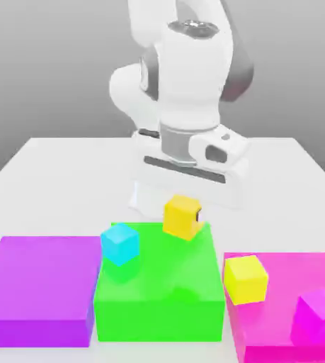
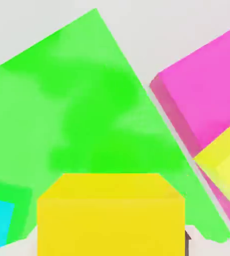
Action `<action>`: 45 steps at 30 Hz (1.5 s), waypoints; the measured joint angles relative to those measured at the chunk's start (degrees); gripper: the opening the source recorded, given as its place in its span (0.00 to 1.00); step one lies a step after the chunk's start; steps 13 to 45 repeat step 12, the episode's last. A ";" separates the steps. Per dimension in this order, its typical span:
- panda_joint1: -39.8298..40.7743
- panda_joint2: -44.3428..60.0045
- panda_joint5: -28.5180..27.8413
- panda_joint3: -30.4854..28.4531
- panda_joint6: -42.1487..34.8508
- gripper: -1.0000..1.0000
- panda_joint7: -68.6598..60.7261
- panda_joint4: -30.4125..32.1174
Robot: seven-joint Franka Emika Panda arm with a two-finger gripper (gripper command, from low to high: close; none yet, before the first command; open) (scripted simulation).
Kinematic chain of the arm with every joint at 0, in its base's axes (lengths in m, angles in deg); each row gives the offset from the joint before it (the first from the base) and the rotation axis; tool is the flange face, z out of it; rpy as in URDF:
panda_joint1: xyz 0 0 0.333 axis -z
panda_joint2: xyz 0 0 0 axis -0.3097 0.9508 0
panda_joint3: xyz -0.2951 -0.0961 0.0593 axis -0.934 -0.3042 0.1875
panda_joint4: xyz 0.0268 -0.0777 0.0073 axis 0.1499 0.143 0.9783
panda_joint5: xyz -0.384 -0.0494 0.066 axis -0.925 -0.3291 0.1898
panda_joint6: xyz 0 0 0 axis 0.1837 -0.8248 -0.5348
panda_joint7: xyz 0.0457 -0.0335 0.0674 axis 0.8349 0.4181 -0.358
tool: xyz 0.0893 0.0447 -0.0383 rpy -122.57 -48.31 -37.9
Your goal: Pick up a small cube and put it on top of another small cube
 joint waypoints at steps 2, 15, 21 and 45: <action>2.78 -3.14 -2.30 -2.65 -2.62 0.00 -4.25 0.32; 4.48 3.41 -5.08 -9.05 7.93 1.00 -9.77 4.14; 4.48 3.41 -5.08 -9.05 7.93 1.00 -9.77 4.14; 4.48 3.41 -5.08 -9.05 7.93 1.00 -9.77 4.14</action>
